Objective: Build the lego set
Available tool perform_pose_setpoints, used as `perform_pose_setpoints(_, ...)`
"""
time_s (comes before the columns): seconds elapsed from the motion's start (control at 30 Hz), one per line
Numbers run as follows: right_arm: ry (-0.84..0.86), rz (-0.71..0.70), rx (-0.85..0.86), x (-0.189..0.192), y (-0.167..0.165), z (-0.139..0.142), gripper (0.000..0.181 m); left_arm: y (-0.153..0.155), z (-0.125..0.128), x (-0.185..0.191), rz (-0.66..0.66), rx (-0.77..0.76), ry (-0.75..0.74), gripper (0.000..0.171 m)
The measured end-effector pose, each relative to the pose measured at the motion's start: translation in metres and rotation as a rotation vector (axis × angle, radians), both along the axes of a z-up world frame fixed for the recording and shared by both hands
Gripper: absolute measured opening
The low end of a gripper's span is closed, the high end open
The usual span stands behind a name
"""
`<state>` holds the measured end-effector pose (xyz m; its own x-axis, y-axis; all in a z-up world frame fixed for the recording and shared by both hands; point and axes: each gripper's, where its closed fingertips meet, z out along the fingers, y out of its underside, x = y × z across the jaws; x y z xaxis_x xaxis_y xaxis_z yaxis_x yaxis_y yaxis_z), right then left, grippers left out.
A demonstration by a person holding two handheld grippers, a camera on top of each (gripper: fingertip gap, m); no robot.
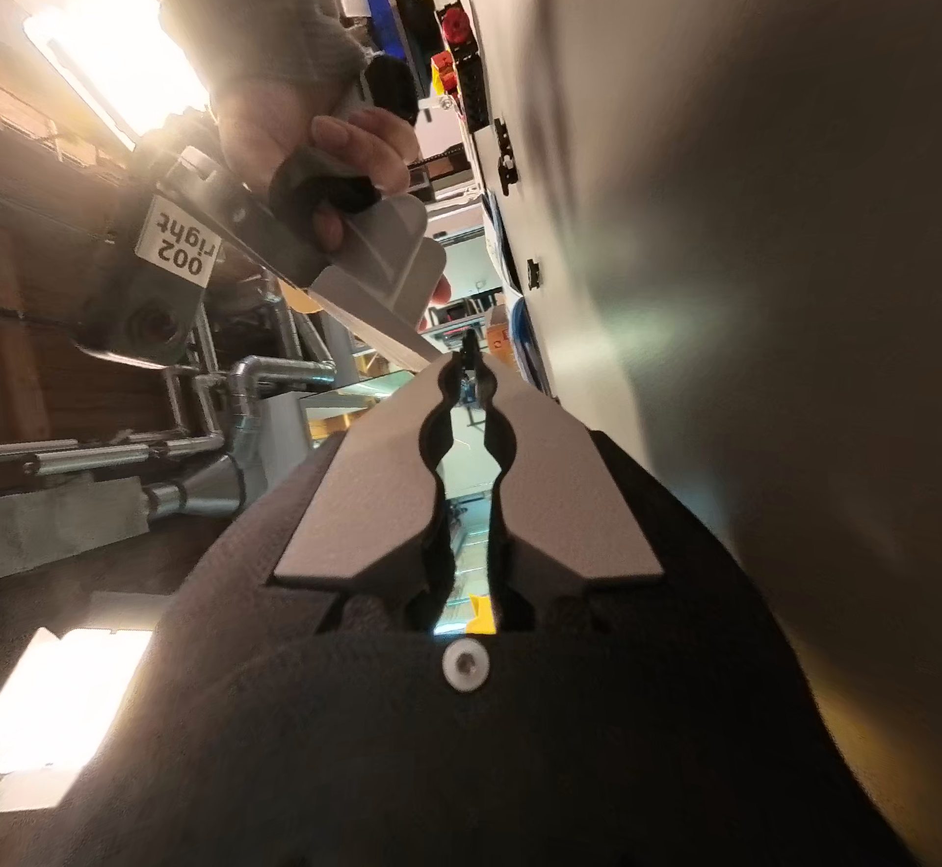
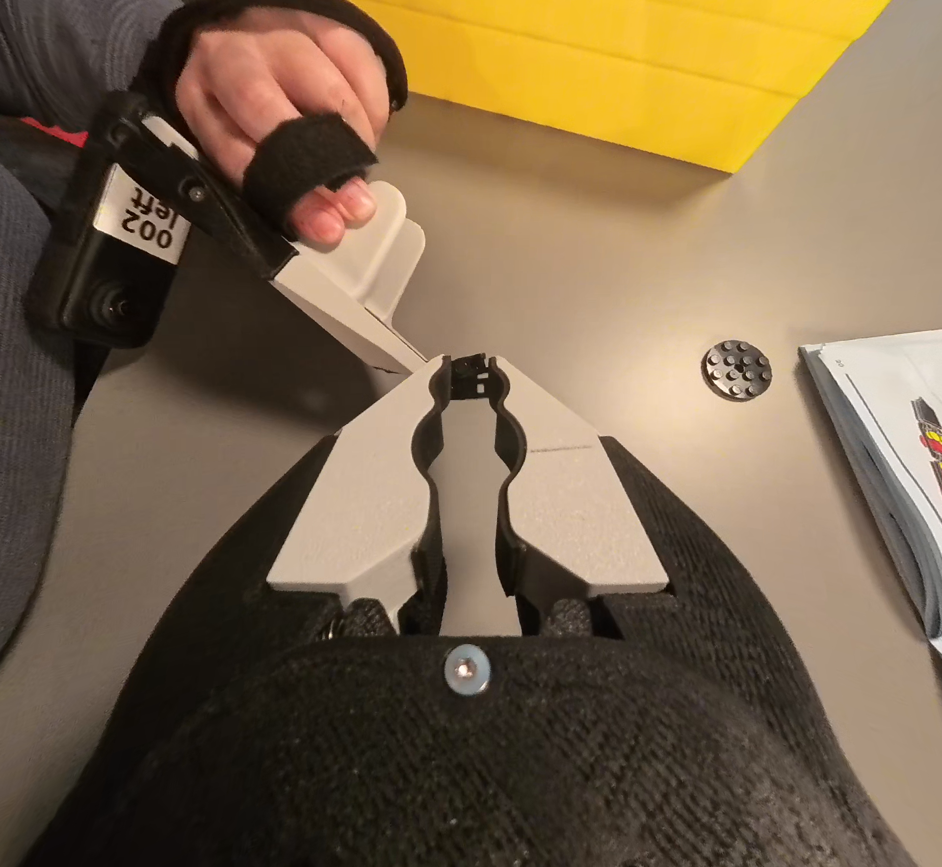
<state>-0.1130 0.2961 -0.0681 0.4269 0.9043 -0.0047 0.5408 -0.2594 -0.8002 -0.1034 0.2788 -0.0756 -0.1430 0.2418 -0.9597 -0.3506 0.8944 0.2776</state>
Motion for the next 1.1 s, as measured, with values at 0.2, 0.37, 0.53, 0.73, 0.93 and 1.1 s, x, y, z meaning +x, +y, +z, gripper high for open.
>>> perform_pose_setpoints(0.2, -0.014, -0.003, 0.0, 0.001, -0.001, 0.001, 0.014, -0.001, 0.001, 0.0, -0.005, 0.013, -0.003, 0.003)
perform_pose_setpoints(0.37, -0.02, -0.013, 0.009, 0.002, 0.0, 0.002, 0.015, -0.001, 0.001, 0.0, -0.003, 0.011, -0.004, 0.003)
perform_pose_setpoints(0.53, 0.007, 0.049, 0.109, 0.005, -0.005, 0.015, 0.037, 0.0, 0.0, 0.0, 0.002, -0.001, 0.0, 0.003)
perform_pose_setpoints(0.73, -0.25, 0.193, 0.661, 0.015, -0.01, 0.01, 0.054, 0.001, -0.002, 0.001, 0.004, -0.05, 0.004, 0.003)
perform_pose_setpoints(0.93, -0.564, 0.225, 1.142, 0.009, -0.002, -0.006, 0.038, 0.001, -0.003, 0.001, 0.001, -0.105, 0.001, 0.003)
perform_pose_setpoints(1.1, -0.592, 0.207, 1.205, 0.004, 0.002, -0.01, 0.033, 0.002, -0.005, 0.001, 0.002, -0.119, 0.006, 0.003)
